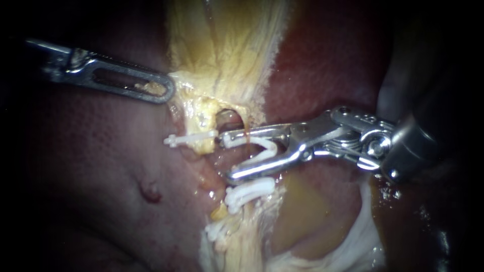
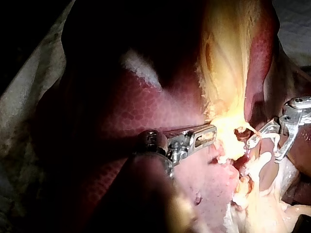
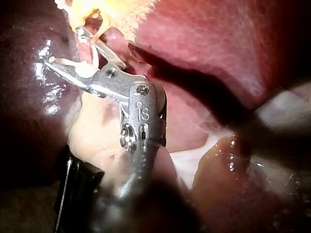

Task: Clipping third clip right tube

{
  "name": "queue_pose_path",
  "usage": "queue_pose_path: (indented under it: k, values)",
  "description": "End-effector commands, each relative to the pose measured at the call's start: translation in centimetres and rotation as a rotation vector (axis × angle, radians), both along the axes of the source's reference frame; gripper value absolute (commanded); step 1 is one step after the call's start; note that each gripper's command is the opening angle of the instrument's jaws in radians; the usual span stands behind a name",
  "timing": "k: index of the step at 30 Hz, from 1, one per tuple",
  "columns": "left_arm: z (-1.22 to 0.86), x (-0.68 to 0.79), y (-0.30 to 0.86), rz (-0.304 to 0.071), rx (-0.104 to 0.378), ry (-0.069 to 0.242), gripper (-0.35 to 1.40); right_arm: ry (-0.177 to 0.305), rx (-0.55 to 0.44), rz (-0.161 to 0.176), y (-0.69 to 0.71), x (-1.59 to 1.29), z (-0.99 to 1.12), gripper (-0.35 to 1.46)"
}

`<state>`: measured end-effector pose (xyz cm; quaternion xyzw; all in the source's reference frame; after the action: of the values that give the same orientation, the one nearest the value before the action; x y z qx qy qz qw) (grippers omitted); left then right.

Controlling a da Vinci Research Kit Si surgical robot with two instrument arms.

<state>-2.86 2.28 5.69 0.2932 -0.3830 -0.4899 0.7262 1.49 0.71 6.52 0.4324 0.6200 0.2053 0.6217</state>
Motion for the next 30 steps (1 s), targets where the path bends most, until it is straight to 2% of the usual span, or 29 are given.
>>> queue_pose_path:
  k: [1,9,14,23,30]
  values:
    - [0.00,0.00,0.00,0.000,0.000,0.000,-0.35,0.000,0.006,0.000,0.00,0.00,0.00,0.49]
    - [0.00,0.00,0.00,0.000,0.000,0.000,-0.35,-0.002,0.023,-0.004,0.00,0.00,0.00,0.46]
    - [0.00,0.00,0.00,0.000,0.000,0.000,-0.35,-0.006,0.041,-0.006,0.01,-0.03,0.02,0.37]
    - [0.00,-0.01,0.00,0.000,0.000,0.000,-0.35,-0.012,0.052,-0.002,0.02,-0.10,0.04,-0.15]
    - [0.00,-0.01,0.00,0.000,0.000,0.000,-0.35,-0.012,0.051,-0.003,0.02,-0.12,0.06,-0.35]
